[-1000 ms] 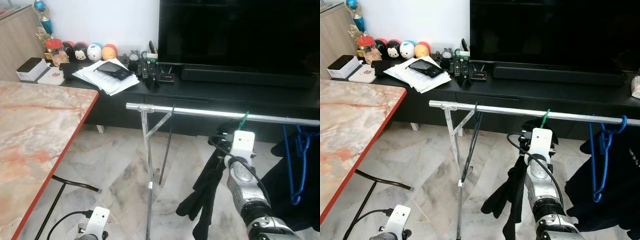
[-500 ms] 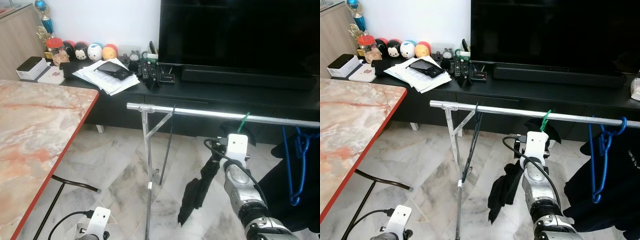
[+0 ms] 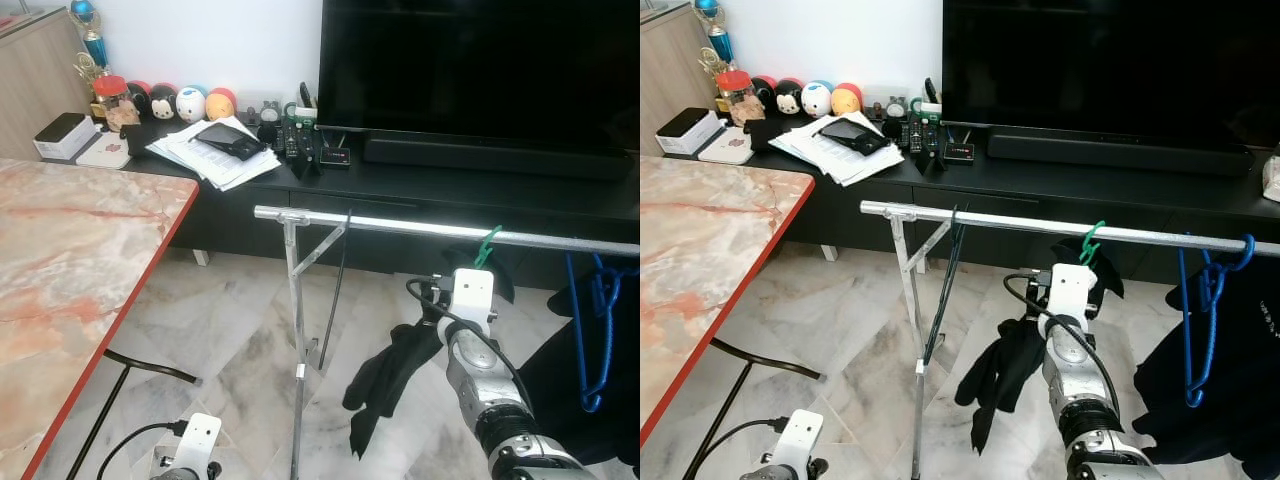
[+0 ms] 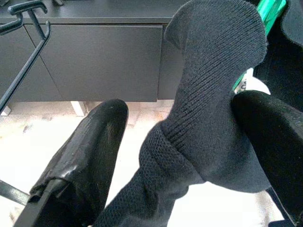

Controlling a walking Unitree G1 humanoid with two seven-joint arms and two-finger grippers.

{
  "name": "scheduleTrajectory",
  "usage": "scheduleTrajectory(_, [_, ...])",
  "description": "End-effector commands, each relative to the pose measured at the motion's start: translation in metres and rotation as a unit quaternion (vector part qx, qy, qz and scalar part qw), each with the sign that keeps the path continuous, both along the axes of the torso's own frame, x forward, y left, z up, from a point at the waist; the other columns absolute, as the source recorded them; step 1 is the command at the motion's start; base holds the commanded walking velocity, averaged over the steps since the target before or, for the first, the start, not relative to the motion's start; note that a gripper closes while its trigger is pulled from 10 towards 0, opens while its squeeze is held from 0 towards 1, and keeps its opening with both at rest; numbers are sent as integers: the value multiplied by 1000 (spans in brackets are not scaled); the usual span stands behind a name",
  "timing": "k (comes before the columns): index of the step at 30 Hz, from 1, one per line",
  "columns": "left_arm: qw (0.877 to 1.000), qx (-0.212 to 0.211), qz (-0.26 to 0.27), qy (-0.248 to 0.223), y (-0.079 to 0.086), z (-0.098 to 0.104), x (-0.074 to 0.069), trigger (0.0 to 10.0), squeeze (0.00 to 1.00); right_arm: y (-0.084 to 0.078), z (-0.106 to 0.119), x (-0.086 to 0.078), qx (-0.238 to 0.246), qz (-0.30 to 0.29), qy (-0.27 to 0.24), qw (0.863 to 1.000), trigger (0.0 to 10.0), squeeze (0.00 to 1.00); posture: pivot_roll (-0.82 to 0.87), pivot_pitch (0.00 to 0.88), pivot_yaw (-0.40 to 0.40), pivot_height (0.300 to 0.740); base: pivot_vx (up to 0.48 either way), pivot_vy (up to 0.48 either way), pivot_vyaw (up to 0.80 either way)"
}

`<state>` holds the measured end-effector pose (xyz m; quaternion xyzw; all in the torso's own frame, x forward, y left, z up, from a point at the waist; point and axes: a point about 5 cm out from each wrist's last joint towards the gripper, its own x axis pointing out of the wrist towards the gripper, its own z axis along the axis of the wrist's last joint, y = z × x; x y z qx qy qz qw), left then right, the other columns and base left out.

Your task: Hang hanger

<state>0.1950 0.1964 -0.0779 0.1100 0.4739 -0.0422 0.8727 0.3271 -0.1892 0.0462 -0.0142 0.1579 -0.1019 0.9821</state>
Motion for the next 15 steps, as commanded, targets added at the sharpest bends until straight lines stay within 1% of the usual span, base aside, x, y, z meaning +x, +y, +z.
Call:
scheduleTrajectory(1, [1000, -4, -2, -2, -1, 0, -1, 10000, 0, -3, -1, -1, -12, -10, 8, 1000, 0, 0, -90, 0, -38, 740, 0, 0, 0])
scheduleTrajectory(4, [1000, -5, -2, -1, 0, 0, -1, 10000, 0, -9, 0, -1, -16, -34, 2, 999, 0, 0, -89, 0, -38, 740, 0, 0, 0])
scheduleTrajectory(7, [1000, -6, -3, -1, 0, 0, -1, 10000, 0, -11, 2, -1, -16, -40, -4, 999, 0, 0, -90, 0, -37, 740, 0, 0, 0])
scheduleTrajectory(8, [1000, -7, -3, -1, 0, 0, -1, 10000, 0, -10, 4, 0, -11, -37, -11, 999, 1333, 0, -91, 0, -36, 740, 0, 0, 0])
scheduleTrajectory(9, [1000, -7, -3, -1, 0, 0, -1, 10000, 0, -10, 4, 0, -9, -35, -12, 999, 1333, 0, -91, 0, -36, 740, 0, 0, 0])
scheduleTrajectory(10, [1000, -7, -3, -1, 0, 0, -1, 10000, 0, -9, 6, 1, -6, -31, -19, 999, 8588, 0, -92, 0, -35, 740, 0, 0, 0])
scheduleTrajectory(11, [1000, -7, -4, 0, 0, -1, -1, 10000, 0, -8, 8, 2, -5, -27, -26, 999, 10000, 0, -92, 0, -35, 740, 0, 0, 0])
scheduleTrajectory(12, [1000, -8, -4, 0, 0, -1, -1, 10000, 0, -6, 11, 3, -1, -24, -42, 999, 10000, 0, -90, 0, -36, 740, 0, 0, 0])
scheduleTrajectory(15, [1000, -8, -5, 0, 0, 0, -1, 10000, 0, -6, 16, 4, 1, -25, -60, 998, 10000, 0, -89, 0, -37, 740, 0, 0, 0])
